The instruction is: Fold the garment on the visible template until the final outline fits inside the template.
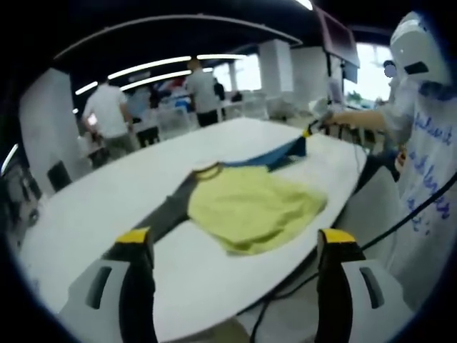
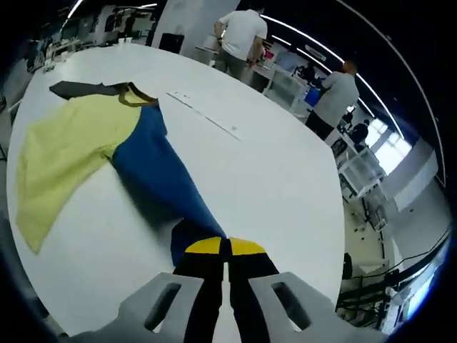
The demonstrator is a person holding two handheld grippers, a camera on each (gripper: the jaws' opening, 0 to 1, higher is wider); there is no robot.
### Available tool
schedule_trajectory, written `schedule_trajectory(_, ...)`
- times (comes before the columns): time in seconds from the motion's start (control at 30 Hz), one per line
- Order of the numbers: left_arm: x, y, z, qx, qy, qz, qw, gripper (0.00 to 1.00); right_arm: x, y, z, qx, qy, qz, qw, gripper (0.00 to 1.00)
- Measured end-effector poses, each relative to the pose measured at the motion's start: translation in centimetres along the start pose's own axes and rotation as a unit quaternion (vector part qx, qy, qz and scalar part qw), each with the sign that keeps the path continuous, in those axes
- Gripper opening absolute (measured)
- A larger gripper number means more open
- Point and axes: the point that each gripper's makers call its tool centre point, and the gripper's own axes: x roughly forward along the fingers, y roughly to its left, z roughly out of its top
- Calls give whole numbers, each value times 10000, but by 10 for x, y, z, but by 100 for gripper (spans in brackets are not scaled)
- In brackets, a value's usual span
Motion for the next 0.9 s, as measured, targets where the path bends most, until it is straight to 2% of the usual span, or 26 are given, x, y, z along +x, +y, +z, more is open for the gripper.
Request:
schedule_trajectory(0.17,-2,-1,-2,-42,31,54,10000,90,13,-15,1,-311,37,-127,9994,2)
schedule_trajectory(0.37,-4,1,-1,-42,22,163,9999,90,26,-27,0,-403,8,-193,9990,2)
schedule_trajectory(0.47,-5,1,0,-55,38,190,9998,90,32,-34,4,-831,-59,-235,9962,2)
schedule_trajectory(0.63,-5,-1,1,-78,55,217,9997,90,38,-36,6,-1256,-45,-273,9917,2)
schedule_trajectory(0.77,-7,-1,0,-103,70,252,9996,90,38,-35,10,-1705,-97,-292,9849,2)
schedule_trajectory(0.9,-10,1,-3,-154,108,322,9993,89,37,-27,10,-1833,-210,-153,9827,2)
